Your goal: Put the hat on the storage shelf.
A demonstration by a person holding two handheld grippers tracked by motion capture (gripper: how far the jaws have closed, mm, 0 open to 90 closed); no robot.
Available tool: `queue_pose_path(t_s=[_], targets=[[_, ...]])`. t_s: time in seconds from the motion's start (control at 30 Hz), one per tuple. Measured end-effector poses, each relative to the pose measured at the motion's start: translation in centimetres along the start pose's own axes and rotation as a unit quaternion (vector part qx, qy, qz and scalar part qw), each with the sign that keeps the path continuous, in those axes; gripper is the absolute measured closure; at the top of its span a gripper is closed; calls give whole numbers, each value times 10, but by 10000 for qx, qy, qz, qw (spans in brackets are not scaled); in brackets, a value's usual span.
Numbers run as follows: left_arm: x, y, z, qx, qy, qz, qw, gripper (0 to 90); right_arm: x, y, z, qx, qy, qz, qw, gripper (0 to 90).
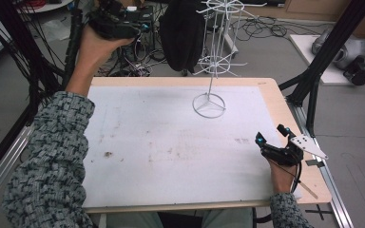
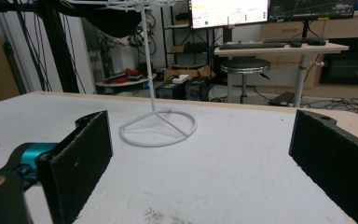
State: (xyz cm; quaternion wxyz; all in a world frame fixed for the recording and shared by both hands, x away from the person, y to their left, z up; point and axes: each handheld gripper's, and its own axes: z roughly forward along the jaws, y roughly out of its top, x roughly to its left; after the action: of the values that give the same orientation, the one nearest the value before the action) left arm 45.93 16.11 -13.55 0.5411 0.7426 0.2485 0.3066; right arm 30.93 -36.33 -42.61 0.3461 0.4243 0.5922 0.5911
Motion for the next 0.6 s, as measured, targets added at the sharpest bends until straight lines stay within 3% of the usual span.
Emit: queue_pose_path(t_s=[0.03, 0.07, 0.23, 0.6], targets=[[1, -3, -4, 62, -3, -88, 9999, 477, 0, 0, 1, -1, 11, -8, 10000, 51], [1, -10, -15, 17, 108, -58, 9999, 466, 1, 0, 1, -3, 10, 0, 10000, 51], [-4, -27, -38, -91, 191, -84, 9997, 433, 2, 0, 1, 18, 27, -8, 10000, 51], [-43, -95, -86, -91, 389, -54, 9992, 310, 7, 0, 6, 62, 87, -50, 9999, 51]])
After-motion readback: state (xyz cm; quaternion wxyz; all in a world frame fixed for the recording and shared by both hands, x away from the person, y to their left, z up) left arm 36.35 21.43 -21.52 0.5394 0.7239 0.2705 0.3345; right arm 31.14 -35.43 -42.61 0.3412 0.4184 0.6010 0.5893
